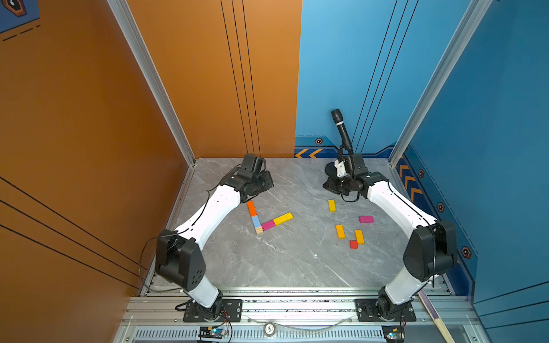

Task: Assemble the letter v with building blocks
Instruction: Pick up the building block from the center of the board.

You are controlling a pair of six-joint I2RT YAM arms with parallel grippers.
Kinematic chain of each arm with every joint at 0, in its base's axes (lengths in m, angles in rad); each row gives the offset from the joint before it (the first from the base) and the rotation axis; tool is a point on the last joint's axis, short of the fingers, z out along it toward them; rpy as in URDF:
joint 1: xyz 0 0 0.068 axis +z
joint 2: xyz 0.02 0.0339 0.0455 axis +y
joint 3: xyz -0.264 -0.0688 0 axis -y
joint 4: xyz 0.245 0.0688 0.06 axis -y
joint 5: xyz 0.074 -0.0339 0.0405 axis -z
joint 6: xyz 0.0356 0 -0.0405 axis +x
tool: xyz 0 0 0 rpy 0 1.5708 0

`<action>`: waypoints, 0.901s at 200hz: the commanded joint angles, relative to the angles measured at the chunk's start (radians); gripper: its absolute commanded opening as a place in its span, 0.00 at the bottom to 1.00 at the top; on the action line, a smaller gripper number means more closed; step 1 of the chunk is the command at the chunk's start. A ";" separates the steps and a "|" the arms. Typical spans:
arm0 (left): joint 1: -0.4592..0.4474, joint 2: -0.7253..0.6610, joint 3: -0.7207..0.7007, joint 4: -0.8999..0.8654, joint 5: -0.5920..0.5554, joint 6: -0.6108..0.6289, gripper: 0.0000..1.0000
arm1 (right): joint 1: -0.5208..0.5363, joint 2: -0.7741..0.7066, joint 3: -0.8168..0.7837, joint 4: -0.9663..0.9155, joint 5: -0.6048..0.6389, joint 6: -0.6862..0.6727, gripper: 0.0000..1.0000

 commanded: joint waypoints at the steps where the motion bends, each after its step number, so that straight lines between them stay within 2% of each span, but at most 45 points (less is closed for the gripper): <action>1: -0.019 0.128 0.125 -0.077 0.043 0.065 0.00 | -0.033 -0.007 -0.036 -0.077 0.043 -0.053 0.15; 48: -0.053 0.375 0.362 -0.098 0.124 0.072 0.00 | -0.065 0.051 -0.035 -0.121 0.106 -0.088 0.32; 100: -0.117 0.577 0.565 -0.150 0.196 0.085 0.09 | -0.056 0.074 -0.084 -0.177 0.182 -0.096 0.55; 151: -0.168 0.619 0.569 -0.152 0.212 0.097 0.14 | 0.025 0.064 -0.182 -0.211 0.282 -0.106 0.76; 180: -0.181 0.608 0.536 -0.151 0.217 0.102 0.14 | 0.054 0.074 -0.217 -0.209 0.303 -0.080 0.79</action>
